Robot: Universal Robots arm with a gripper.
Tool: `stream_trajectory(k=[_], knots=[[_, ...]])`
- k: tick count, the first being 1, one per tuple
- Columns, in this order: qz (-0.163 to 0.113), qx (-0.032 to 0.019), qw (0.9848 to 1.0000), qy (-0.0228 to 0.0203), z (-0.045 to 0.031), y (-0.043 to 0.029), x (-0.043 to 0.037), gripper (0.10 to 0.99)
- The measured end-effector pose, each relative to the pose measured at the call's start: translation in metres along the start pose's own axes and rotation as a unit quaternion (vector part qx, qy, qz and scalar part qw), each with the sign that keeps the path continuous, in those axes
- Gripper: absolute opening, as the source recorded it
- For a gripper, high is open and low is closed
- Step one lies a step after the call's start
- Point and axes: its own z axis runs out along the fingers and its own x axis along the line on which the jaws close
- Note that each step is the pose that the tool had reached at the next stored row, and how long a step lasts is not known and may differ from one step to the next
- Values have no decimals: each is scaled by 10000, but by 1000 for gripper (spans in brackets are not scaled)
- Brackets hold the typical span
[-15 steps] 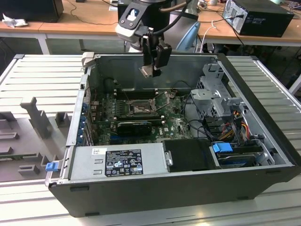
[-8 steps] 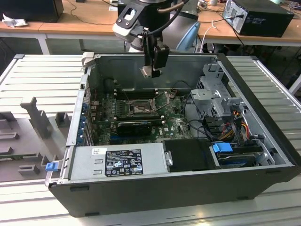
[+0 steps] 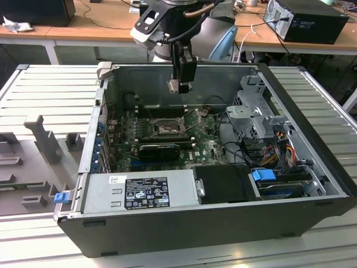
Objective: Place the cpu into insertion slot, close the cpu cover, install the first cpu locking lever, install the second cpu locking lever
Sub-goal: 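Place the cpu into insertion slot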
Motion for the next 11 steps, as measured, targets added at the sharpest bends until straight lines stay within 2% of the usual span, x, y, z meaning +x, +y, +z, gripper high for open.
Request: stream_trajectory(k=[4, 8, 11], knots=[[39, 0, 10000, -4, 74, -5, -1, 533], [395, -8, 9992, -33, 91, -7, -2, 533], [469, -3, 9989, -39, 115, -10, -2, 533]])
